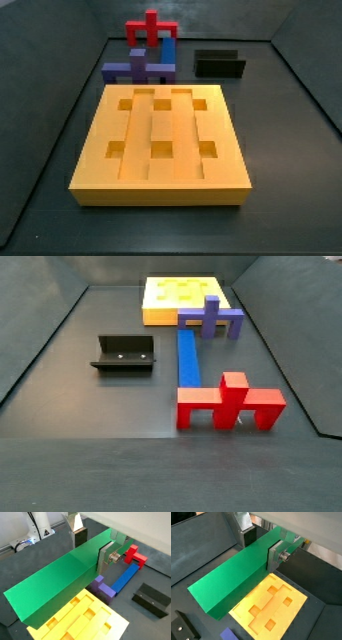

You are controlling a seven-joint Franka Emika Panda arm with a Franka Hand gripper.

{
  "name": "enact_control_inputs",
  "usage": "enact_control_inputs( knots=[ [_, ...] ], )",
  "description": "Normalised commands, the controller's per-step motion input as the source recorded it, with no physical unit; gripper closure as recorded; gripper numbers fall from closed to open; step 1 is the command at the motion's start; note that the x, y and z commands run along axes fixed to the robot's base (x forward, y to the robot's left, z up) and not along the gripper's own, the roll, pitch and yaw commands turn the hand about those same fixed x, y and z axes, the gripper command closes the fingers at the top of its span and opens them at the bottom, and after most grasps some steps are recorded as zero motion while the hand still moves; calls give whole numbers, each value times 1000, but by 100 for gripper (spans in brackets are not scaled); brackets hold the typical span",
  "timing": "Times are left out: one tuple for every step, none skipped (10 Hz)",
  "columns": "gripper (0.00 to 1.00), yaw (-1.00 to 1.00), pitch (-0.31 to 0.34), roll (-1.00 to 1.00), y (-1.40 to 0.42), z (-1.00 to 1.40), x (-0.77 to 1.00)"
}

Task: Pick up the green object. Move up. Move to above the board. Insert the green object.
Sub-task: Move to above the board, then insert the green object.

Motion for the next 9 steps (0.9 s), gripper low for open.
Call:
enact_control_inputs(
  knots=[
    [100, 3, 74, 45, -183, 45, 118],
    [100, -11, -210, -4, 0, -703, -280],
    [100, -6, -220, 29, 14, -869, -494],
    [100, 0, -236, 70, 46, -814, -569],
    [100, 0, -243, 204, 0, -669, -574],
    [100, 0, -283, 174, -77, -666, -526],
    [100, 77, -323, 133, -123, -626, -446],
    [100, 37, -336, 93, -289, -603, -314],
    [100, 83, -290, 63, -349, -663, -60]
  ],
)
